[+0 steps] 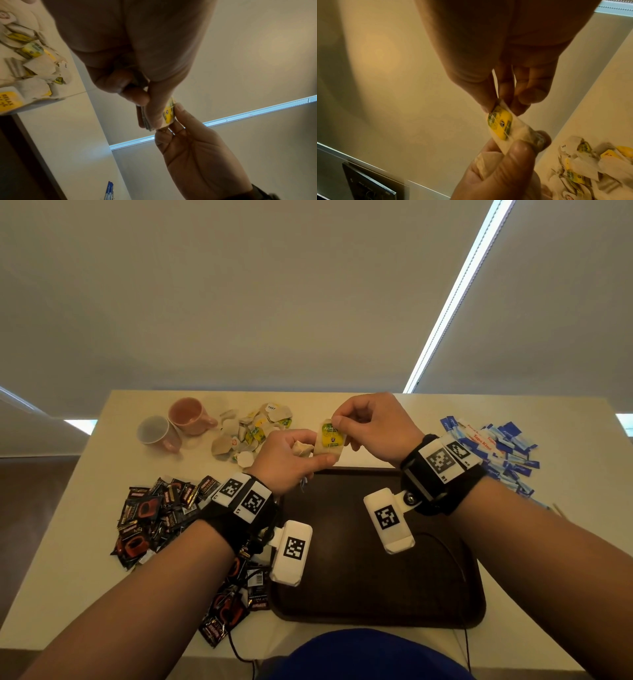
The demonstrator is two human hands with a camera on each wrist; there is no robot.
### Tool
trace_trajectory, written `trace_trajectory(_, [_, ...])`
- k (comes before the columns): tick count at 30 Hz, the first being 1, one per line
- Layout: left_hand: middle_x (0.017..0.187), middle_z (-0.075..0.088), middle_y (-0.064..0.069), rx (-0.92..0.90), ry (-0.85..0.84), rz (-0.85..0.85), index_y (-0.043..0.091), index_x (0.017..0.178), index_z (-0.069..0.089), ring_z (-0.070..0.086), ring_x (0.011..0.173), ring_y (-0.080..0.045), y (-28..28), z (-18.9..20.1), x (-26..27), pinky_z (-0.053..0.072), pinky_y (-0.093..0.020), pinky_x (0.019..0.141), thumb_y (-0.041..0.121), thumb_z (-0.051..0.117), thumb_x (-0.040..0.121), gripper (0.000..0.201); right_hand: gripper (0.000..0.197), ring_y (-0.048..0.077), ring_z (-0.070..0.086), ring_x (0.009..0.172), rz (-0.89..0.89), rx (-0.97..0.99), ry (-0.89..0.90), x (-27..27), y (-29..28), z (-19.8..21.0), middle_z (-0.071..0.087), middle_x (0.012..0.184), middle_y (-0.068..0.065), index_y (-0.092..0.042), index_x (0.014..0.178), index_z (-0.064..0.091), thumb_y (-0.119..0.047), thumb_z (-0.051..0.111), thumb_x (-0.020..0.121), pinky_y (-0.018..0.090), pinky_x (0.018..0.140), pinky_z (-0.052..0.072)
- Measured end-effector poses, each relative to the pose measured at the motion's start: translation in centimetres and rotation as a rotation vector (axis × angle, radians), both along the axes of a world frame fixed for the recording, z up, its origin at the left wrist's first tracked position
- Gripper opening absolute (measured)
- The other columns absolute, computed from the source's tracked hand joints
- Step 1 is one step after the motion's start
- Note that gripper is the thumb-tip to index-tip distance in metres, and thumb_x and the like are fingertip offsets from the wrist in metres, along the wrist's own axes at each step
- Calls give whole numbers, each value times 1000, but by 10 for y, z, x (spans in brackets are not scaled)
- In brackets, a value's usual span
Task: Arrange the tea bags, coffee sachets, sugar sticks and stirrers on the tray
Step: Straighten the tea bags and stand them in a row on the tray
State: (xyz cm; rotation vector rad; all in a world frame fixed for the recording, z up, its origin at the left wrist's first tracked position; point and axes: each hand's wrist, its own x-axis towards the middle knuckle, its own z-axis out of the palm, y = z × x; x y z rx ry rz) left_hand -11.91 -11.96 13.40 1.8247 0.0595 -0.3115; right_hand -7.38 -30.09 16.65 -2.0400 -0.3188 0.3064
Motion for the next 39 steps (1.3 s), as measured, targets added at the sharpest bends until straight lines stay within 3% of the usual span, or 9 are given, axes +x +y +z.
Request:
trace_trajectory(3, [94,75,4,8,-4,-2,18,102,75,70,76,-24,0,3,1,58,-36,62,25,82,81,24,12,6,63,58,-22,3,-9,-1,1,-2,71,79,5,-8,96,71,-17,64,95,23,56,55])
trace_trajectory(6, [88,73,1,-30,-16,53,19,94,75,57,54,-9,-1,4,2,45,-22,49,23,78,85,10,11,15,63,59,-13,-4,-16,-1,1,-2,71,77,7,-11,96,71,-18,64,95,27,58,55])
trace_trajectory(9, [82,73,-8,-23,-28,111,21,86,75,55,52,-10,-1,2,4,47,-26,52,20,76,87,2,11,25,64,63,9,4,-10,-1,1,0,71,77,10,-12,97,71,-20,63,95,27,58,55])
trace_trajectory(13, [84,74,-12,-6,-15,117,20,89,75,58,56,-13,0,0,5,48,-31,56,22,75,88,2,10,12,61,56,37,-13,4,-1,-2,0,71,74,5,-13,97,73,-19,66,94,19,60,55])
trace_trajectory(23, [77,70,-6,-9,1,114,16,91,74,52,51,-10,-2,-1,4,43,-22,48,21,75,87,6,12,11,67,61,13,13,51,0,-3,-4,73,77,3,-9,100,72,-17,67,93,19,61,56])
trace_trajectory(28, [94,71,-6,-23,25,167,18,94,74,57,57,-8,5,-7,2,45,-22,53,22,76,86,9,7,5,70,71,44,0,53,4,-1,-13,72,83,-3,-15,97,72,-14,67,92,19,63,57])
trace_trajectory(31, [104,70,-4,-6,53,244,17,96,72,61,58,-7,15,-15,1,46,-20,52,19,73,89,7,8,12,73,73,-22,-21,98,14,3,-33,74,86,0,-13,99,71,-14,67,92,23,65,60])
trace_trajectory(34, [95,69,-15,-104,136,258,15,96,68,58,63,-16,27,-18,0,46,-28,55,4,58,94,15,8,13,73,71,-61,-137,163,26,10,-70,75,86,2,-15,100,71,-18,68,92,26,67,61])
trace_trajectory(39, [86,68,-7,-177,206,191,11,99,65,61,68,-17,45,-20,3,48,-26,60,-4,39,98,30,5,14,73,66,-76,-333,295,32,29,-136,74,86,2,-18,95,72,-19,68,91,31,68,62])
